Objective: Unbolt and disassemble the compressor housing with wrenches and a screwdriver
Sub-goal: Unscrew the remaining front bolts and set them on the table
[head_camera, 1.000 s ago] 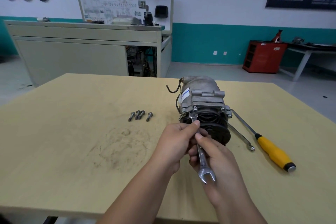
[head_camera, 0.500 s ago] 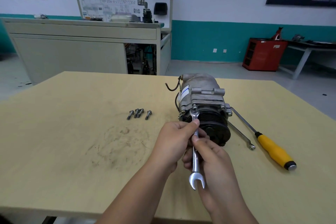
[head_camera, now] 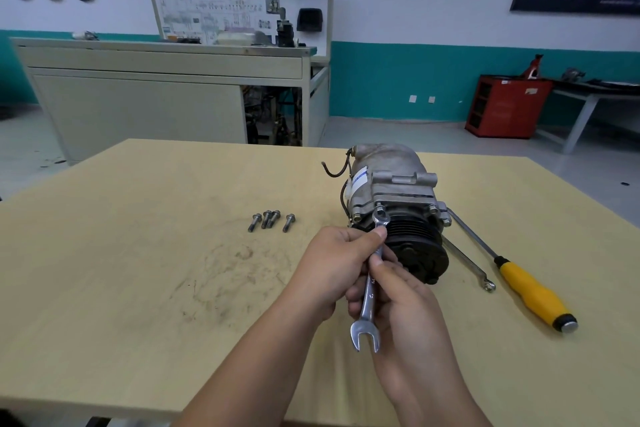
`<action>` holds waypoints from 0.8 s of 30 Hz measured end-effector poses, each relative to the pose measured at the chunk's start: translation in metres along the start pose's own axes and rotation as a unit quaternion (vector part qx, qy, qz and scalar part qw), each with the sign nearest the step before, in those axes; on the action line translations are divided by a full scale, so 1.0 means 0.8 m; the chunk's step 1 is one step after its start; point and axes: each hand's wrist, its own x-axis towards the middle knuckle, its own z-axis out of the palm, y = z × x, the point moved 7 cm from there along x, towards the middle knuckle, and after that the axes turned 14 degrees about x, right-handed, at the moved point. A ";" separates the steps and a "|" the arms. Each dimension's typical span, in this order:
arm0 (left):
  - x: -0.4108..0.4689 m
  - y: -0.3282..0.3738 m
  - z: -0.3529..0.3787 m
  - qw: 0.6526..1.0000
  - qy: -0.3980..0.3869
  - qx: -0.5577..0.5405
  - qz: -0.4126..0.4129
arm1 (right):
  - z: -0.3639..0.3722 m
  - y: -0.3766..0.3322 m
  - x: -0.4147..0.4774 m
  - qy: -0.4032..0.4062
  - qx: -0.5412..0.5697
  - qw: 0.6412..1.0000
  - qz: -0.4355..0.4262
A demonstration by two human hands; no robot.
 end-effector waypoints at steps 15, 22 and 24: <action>0.000 -0.007 0.006 0.998 0.000 -0.056 -0.024 | -0.004 0.002 -0.005 -0.037 0.022 0.999 0.018; -0.002 0.005 -0.001 1.000 0.024 0.009 0.000 | -0.002 0.002 -0.005 -0.052 0.015 0.998 0.017; 0.001 0.004 -0.001 1.000 0.018 0.008 -0.002 | -0.001 0.002 -0.004 -0.054 0.015 0.998 0.020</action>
